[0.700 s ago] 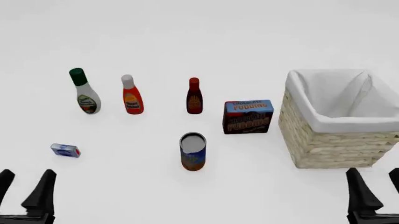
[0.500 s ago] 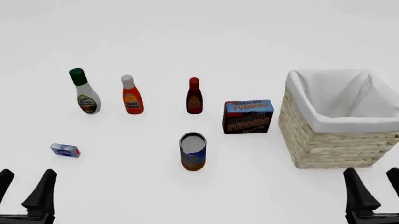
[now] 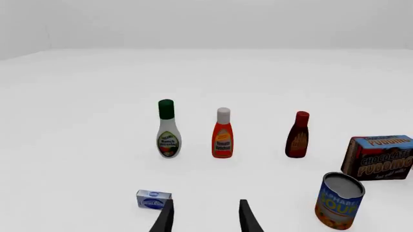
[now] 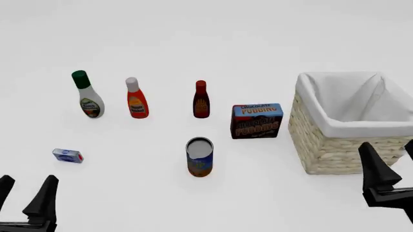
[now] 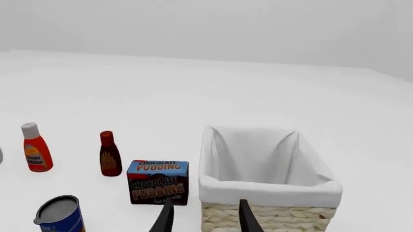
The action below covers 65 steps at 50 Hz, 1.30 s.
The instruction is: Pick the bbq sauce and place it in the basket.
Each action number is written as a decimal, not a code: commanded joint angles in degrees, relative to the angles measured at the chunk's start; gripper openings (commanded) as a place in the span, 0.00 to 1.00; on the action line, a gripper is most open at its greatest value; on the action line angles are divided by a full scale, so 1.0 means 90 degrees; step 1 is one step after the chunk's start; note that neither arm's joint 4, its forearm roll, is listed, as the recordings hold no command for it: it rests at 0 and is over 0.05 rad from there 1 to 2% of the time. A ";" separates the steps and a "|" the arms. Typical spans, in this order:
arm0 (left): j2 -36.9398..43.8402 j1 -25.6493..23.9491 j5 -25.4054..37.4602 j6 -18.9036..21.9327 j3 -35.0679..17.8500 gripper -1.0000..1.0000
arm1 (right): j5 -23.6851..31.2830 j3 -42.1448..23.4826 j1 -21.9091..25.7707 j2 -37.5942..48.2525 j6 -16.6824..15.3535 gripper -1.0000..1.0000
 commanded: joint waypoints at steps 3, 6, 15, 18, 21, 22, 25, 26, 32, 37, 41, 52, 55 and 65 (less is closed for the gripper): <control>0.0001 0.0000 0.0000 0.0000 0.0000 1.00 | 0.0302 -0.1144 0.0373 0.0855 -0.0209 1.00; 0.0001 0.0000 0.0000 0.0000 0.0000 1.00 | 0.0585 -0.1635 0.0314 0.1088 -0.0177 1.00; 0.0001 0.0000 0.0000 0.0000 0.0000 1.00 | 0.1052 -0.2523 0.0491 0.1728 -0.0569 1.00; 0.0001 0.0000 0.0000 0.0000 0.0000 1.00 | 0.1201 -0.2796 0.0686 0.2052 -0.0591 1.00; 0.0001 0.0000 0.0000 0.0000 0.0000 1.00 | 0.1414 -0.3095 0.0792 0.2319 -0.0452 1.00; 0.0001 0.0000 0.0000 0.0000 0.0000 1.00 | 0.1477 -0.3185 0.0806 0.2355 -0.0455 1.00; 0.0001 0.0000 0.0000 0.0000 0.0000 1.00 | 0.1686 -0.3535 0.0876 0.2638 -0.0261 1.00; 0.0001 0.0000 0.0000 0.0000 0.0000 1.00 | 0.1688 -0.3537 0.0876 0.2639 -0.0261 1.00; 0.0001 0.0000 0.0000 0.0000 0.0000 1.00 | 0.1939 -0.4075 0.0956 0.3164 -0.0273 1.00; 0.0001 0.0000 0.0000 0.0000 0.0000 1.00 | 0.1952 -0.4352 0.1145 0.3549 -0.0330 1.00; 0.0001 0.0000 0.0000 0.0000 0.0000 1.00 | 0.1907 -0.4534 0.1203 0.3851 -0.0259 1.00; 0.0001 0.0000 0.0000 0.0000 0.0000 1.00 | 0.1811 -0.5288 0.1451 0.4976 -0.0441 1.00; 0.0001 0.0000 0.0000 0.0000 0.0000 1.00 | 0.1837 -0.5434 0.1623 0.5145 -0.0277 1.00; 0.0001 0.0000 0.0000 0.0000 0.0000 1.00 | 0.1672 -0.5955 0.1768 0.5992 -0.0265 1.00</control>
